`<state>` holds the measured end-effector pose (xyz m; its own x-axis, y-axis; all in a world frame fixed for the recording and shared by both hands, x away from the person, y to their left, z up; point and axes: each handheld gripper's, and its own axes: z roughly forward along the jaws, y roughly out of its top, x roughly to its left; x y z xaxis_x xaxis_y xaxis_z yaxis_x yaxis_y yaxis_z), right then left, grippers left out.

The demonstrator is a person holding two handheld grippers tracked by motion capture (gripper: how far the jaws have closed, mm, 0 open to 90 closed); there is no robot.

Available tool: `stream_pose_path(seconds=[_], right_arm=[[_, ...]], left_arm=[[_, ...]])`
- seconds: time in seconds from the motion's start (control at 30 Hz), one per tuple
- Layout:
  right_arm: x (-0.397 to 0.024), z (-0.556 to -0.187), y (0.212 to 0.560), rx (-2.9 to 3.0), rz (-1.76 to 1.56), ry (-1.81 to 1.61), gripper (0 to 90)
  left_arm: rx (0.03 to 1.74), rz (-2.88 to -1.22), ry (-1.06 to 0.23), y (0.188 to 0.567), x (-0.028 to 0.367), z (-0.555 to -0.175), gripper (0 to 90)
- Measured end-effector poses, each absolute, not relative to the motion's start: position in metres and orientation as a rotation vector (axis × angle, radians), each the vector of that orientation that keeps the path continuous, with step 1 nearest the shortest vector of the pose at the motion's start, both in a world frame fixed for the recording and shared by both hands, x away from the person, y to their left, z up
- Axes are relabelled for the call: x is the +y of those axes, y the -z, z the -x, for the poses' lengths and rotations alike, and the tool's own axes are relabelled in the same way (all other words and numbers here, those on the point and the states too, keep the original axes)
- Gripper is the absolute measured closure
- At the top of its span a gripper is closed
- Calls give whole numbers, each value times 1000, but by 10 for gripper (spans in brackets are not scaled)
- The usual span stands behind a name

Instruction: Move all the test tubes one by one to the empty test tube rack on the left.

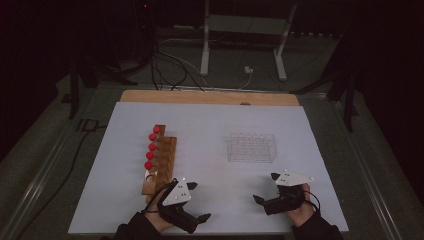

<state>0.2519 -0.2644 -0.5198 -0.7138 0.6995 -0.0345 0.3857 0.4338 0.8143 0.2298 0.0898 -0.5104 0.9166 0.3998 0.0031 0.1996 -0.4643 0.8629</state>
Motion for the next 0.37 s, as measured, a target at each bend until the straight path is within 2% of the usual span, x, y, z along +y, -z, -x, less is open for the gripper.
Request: stream_pose_path(seconds=[0.37], right_arm=[[-263, -253, 521, 2330, -926, -1174, 0]], left_arm=[[444, -2051, -253, 509, 92, -231, 16]])
